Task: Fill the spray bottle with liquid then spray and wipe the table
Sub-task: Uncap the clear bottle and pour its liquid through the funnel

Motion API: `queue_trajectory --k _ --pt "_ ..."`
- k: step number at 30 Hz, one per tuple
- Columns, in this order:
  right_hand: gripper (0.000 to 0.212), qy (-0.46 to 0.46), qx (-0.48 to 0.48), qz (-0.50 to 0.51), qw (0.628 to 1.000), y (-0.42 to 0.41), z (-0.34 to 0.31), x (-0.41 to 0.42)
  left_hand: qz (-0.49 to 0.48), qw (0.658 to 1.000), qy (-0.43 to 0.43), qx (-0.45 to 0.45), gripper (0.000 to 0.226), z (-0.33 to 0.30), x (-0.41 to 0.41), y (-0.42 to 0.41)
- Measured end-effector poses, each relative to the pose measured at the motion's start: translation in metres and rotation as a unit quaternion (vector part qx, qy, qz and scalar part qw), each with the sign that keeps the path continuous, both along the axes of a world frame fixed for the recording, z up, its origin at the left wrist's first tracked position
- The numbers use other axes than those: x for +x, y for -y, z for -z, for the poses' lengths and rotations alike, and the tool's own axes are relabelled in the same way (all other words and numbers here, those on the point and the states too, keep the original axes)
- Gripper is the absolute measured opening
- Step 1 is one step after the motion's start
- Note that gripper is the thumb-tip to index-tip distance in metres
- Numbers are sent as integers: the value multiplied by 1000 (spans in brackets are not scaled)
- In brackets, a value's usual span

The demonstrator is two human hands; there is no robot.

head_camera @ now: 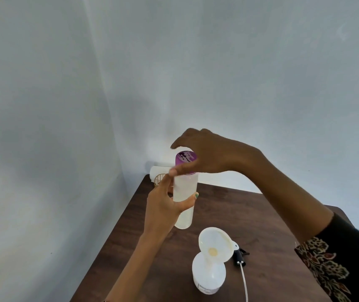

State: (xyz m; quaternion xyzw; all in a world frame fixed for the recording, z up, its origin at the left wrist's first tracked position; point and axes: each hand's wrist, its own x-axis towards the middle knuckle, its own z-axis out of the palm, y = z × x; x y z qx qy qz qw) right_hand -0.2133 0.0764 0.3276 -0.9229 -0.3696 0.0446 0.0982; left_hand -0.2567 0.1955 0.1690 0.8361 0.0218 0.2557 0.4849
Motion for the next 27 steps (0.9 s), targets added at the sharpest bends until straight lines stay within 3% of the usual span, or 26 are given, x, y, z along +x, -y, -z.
queue_trajectory --k 3,6,8,10,12,15,17,19,22,23,26,27 --pt "53 87 -46 45 994 -7 5 -6 -5 1000 -2 6 55 -2 -4 -1" --pt "27 -4 -43 -48 998 -4 -2 -11 -3 1000 8 15 50 -4 -11 0" --pt "34 -4 -49 -66 997 -2 -6 -15 -5 1000 13 11 52 -5 -13 1" --pt "51 82 -48 -7 996 -6 -3 -17 -3 1000 5 8 55 -6 -14 2" --pt "52 129 -42 42 990 -9 1 -15 -1 1000 -3 12 53 -5 -14 2" --pt "34 16 5 -27 999 -5 -1 -16 -2 1000 -10 18 57 -3 -15 3" --pt "45 -61 18 -68 996 0 -6 -17 -10 1000 -15 14 59 -3 -17 3" --pt "51 -24 8 -52 998 1 -7 -19 -8 1000 -14 12 59 -2 -17 3" --pt "65 119 -45 52 991 -2 -2 -17 -1 1000 -15 13 52 -3 -17 3" --pt "61 123 -40 56 990 -2 0 -17 0 1000 -17 14 52 -3 -17 3" --pt "31 9 -14 -32 999 2 -3 -17 2 1000 -17 17 56 -2 -18 3" --pt "34 -13 -22 -56 998 4 -5 -17 2 1000 -19 16 57 -1 -18 4"
